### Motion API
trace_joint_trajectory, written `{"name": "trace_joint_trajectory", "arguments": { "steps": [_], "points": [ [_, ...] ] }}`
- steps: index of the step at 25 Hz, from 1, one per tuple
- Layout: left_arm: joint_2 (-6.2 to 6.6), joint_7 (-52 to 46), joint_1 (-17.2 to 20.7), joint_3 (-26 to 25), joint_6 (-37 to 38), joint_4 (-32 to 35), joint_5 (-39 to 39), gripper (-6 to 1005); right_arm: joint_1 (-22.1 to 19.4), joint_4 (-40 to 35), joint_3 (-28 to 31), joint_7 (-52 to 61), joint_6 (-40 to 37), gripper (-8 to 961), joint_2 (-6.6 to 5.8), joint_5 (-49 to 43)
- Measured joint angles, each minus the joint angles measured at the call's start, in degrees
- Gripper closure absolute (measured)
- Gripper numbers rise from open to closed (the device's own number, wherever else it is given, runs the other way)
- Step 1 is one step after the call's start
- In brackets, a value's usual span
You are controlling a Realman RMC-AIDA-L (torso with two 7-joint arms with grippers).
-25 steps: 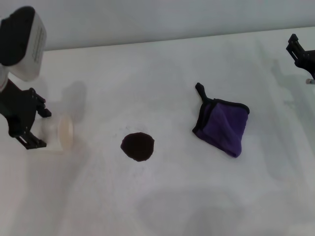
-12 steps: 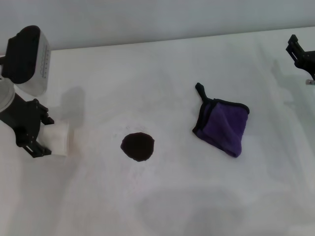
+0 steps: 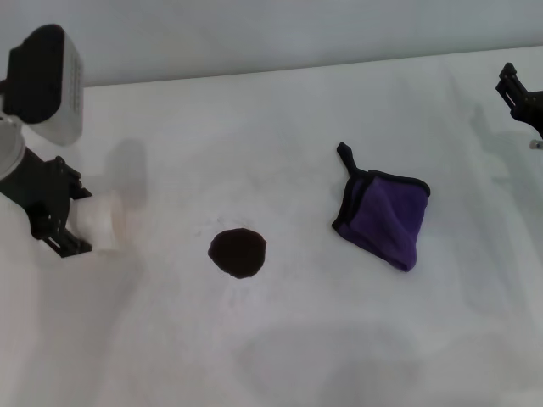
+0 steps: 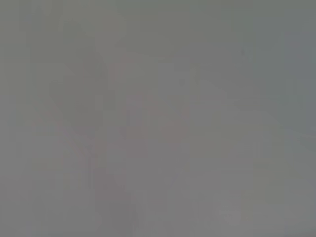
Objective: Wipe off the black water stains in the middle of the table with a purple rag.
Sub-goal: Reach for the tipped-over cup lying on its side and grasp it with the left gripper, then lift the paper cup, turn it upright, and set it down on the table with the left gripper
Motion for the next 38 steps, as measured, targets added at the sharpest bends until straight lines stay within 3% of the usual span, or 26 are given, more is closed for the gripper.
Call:
{"name": "trace_joint_trajectory", "arguments": {
  "steps": [20, 38],
  "points": [
    [-0.45, -7.8, -0.9, 0.1, -3.0, -0.7, 2.1, 240, -0.9, -0.1, 0.8, 0.0, -0.1, 97, -0.09, 0.5],
    [-0.5, -10.0, -0.8, 0.0, -5.4, -1.9, -3.6, 277, -0.8, -0.1, 0.8, 0.0, -1.4, 98, -0.09, 0.5]
  ]
}}
